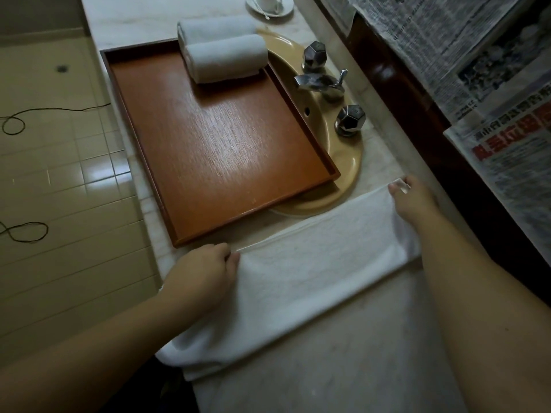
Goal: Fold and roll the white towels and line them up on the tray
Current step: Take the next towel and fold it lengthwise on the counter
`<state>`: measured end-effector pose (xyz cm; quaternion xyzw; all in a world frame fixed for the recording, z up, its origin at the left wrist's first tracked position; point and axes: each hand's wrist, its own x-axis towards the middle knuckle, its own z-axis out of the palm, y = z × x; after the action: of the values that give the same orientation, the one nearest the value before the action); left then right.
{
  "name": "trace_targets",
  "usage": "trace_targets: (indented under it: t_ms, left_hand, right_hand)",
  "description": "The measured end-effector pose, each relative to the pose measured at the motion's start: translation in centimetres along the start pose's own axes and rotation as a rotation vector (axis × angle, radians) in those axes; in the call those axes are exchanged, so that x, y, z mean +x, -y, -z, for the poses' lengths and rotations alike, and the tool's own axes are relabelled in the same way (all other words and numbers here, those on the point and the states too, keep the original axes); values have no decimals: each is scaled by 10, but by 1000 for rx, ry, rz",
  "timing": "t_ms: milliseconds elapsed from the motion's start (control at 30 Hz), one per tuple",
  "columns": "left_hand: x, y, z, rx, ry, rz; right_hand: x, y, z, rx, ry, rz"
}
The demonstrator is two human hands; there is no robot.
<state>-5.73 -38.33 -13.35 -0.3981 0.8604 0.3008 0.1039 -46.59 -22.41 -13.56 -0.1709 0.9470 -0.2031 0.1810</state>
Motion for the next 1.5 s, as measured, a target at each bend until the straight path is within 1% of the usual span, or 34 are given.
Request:
trace_targets:
  t_ms: [167,433,500,567,600,633,700,767,800,833,900,967,1033,1100,1167,1233,1367,1500]
  left_hand:
    - [5,0,-2,53,-2,31]
    - [3,3,-5,74,-21,15]
    - [2,3,-4,106,-52,15]
    - [-1,5,-4,117,-119,26]
    - [-4,7,-6,130,-165,3]
    - [-8,10,-11,165,-200,-56]
    - [-20,14,-24,207,-244,-254]
    - [-35,12,-38,224,-240,-424]
    - [-41,9,-43,248,-173,-454]
    - [-45,6,-46,277,-85,-444]
    - [-48,8,-54,261,35,-408]
    - [-46,15,-57,241,37,-407]
    - [-44,21,-59,237,29,-404]
    - [-45,20,-58,226,6,-409]
    - [-45,18,-60,236,10,-404]
    - [-44,16,-60,248,-17,-405]
    - [-45,16,-60,280,-5,-404]
    - [-44,16,-62,294,-17,-412]
  right_hand:
    - [5,0,-3,-54,-8,-80]
    - [9,-2,-5,-68,-29,-129]
    - [10,-2,-8,-75,-44,-142]
    - [6,-1,-11,-69,-97,-172]
    - [3,-1,-13,-75,-140,-181]
    - [-1,0,-15,-108,-189,-172]
    - [-16,5,-23,-219,-295,-99]
    - [-47,19,-36,-252,-371,3]
    - [-68,27,-45,-234,-374,50]
    - [-92,34,-55,-214,-345,90]
    - [-144,46,-78,-175,-232,146]
    - [-188,53,-102,-202,-102,234]
    - [-216,53,-121,-381,88,383]
    - [-226,42,-127,-582,265,570]
    - [-217,29,-118,-668,341,695]
    - [-194,18,-103,-692,356,666]
    - [-136,-7,-66,-655,275,430]
    - [-93,-31,-43,-616,214,334]
